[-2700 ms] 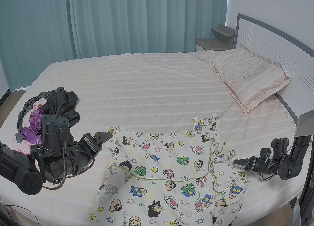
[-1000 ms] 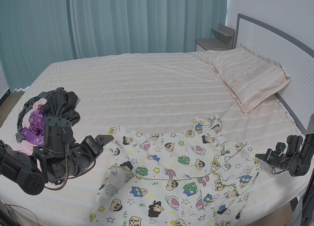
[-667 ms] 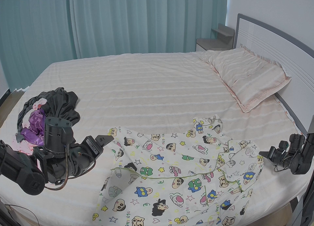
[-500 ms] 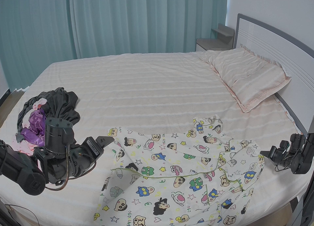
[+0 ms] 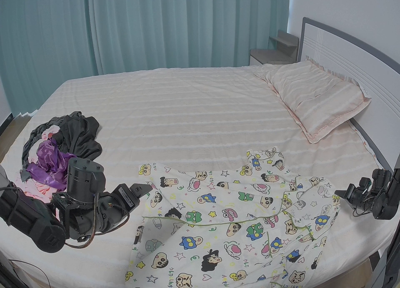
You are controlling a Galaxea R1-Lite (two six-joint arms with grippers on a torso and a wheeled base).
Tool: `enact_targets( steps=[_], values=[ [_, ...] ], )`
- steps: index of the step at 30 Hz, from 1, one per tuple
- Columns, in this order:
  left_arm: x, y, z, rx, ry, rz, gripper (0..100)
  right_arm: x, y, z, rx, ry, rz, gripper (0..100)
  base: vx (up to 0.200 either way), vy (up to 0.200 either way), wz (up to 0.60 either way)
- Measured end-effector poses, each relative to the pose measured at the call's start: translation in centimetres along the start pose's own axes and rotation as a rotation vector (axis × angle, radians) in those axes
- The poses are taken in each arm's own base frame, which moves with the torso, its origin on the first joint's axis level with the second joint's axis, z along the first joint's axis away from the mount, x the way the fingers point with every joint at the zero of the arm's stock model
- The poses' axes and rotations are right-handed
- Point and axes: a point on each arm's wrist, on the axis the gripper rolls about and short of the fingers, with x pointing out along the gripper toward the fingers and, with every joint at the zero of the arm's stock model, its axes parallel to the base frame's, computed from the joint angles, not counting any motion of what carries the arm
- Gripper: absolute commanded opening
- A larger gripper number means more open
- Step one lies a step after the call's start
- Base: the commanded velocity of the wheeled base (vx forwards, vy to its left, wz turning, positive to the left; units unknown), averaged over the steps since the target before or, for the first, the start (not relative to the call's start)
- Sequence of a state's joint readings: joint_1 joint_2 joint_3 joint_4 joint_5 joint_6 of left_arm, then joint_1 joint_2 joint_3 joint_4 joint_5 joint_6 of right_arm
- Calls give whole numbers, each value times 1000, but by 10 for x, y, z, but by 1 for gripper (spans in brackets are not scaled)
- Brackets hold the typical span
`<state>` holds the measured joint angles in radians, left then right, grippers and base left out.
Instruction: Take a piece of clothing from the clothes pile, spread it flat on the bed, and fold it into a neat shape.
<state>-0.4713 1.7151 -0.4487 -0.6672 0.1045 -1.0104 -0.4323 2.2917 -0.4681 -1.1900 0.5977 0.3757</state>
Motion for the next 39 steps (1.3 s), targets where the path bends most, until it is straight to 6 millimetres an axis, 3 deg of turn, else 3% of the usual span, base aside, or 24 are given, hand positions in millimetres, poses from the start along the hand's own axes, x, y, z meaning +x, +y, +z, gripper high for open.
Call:
enact_targets(
  steps=[25,26,35,39],
  values=[
    [18,10,-19,34,79,73,100,-3,-7,6,6,-20,-20,0,0,0,0],
    [18,11,-20,36,82,76,100,-3,-7,6,9,-13,-23,100,0,0,0],
    [20,13,-27,48,109,87,100,-5,-6,7,-2,-9,-27,100,0,0,0],
    [19,12,-29,53,115,84,100,-11,6,3,-15,1,-13,100,0,0,0]
  ],
)
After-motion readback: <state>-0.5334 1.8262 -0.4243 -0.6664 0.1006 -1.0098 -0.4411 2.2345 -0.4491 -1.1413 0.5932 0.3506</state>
